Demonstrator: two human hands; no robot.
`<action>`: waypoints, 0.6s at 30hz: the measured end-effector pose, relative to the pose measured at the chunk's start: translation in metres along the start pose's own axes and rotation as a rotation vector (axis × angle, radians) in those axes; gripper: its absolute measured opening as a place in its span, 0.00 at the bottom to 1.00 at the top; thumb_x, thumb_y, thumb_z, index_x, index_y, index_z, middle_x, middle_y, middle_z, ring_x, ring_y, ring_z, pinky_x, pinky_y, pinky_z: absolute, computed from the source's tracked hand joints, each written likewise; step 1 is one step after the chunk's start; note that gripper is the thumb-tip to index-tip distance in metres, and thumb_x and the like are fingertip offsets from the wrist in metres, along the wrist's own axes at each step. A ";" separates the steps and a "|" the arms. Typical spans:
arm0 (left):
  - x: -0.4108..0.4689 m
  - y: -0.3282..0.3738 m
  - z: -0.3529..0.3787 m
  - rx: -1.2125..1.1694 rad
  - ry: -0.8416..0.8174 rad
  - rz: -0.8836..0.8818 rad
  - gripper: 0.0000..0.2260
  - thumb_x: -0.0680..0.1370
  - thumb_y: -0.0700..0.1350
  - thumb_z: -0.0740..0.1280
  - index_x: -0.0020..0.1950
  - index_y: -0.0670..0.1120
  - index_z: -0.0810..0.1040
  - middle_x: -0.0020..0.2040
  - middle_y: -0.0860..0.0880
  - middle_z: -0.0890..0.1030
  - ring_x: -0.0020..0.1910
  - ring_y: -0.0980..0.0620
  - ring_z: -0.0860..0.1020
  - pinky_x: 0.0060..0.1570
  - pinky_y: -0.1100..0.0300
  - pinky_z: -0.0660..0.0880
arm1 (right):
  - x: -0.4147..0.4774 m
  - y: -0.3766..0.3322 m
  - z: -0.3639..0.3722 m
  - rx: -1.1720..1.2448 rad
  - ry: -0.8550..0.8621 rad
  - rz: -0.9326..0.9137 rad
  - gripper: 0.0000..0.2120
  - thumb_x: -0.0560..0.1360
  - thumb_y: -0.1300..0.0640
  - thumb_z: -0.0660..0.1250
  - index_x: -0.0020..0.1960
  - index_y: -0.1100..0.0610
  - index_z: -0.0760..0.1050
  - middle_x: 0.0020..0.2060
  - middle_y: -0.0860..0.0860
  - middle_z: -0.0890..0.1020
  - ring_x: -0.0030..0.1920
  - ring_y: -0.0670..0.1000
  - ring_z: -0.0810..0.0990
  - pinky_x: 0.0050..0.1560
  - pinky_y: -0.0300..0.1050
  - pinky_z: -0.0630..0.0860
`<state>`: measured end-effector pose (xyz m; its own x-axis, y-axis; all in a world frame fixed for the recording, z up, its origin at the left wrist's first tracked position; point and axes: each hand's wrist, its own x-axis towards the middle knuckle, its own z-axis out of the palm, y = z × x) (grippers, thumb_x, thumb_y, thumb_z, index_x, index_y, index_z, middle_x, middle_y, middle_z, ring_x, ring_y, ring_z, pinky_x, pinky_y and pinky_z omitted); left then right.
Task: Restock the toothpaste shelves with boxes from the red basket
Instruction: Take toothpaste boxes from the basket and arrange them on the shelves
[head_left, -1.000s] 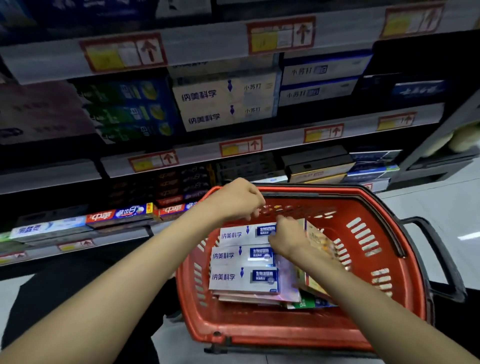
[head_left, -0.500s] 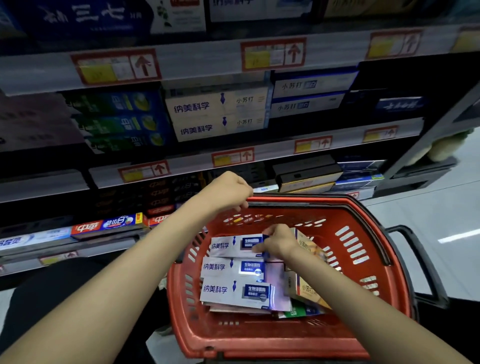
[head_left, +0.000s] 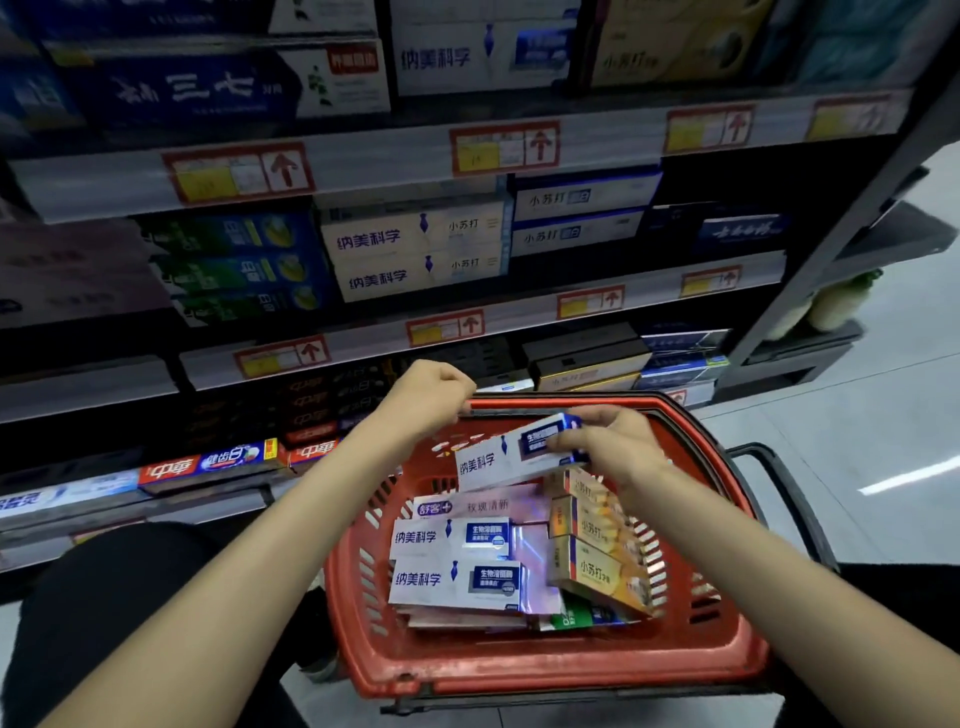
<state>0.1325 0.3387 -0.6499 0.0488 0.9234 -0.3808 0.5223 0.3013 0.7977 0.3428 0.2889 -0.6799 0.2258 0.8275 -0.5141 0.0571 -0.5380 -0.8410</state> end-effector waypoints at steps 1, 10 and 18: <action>-0.001 0.000 -0.003 -0.015 0.036 0.049 0.08 0.79 0.47 0.65 0.45 0.51 0.83 0.43 0.48 0.85 0.41 0.49 0.79 0.47 0.57 0.74 | -0.007 -0.011 -0.011 0.020 -0.005 -0.044 0.22 0.69 0.68 0.79 0.60 0.58 0.78 0.49 0.57 0.86 0.43 0.53 0.88 0.40 0.46 0.84; -0.032 0.023 -0.018 -0.539 0.187 0.143 0.09 0.82 0.48 0.66 0.59 0.48 0.83 0.54 0.50 0.87 0.55 0.52 0.84 0.57 0.56 0.78 | -0.033 -0.083 -0.072 0.433 -0.066 -0.319 0.15 0.74 0.65 0.74 0.59 0.57 0.80 0.52 0.58 0.88 0.56 0.58 0.86 0.59 0.53 0.83; -0.039 0.033 -0.010 -0.696 0.106 0.266 0.14 0.79 0.49 0.68 0.62 0.46 0.83 0.56 0.44 0.86 0.55 0.48 0.84 0.55 0.53 0.76 | -0.013 -0.089 -0.078 0.641 -0.122 -0.333 0.24 0.71 0.64 0.72 0.67 0.64 0.77 0.58 0.59 0.86 0.59 0.57 0.85 0.50 0.43 0.84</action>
<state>0.1398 0.3147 -0.6040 -0.0024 0.9933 -0.1154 -0.1560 0.1136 0.9812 0.4110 0.3136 -0.5857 0.1841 0.9629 -0.1974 -0.4847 -0.0858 -0.8705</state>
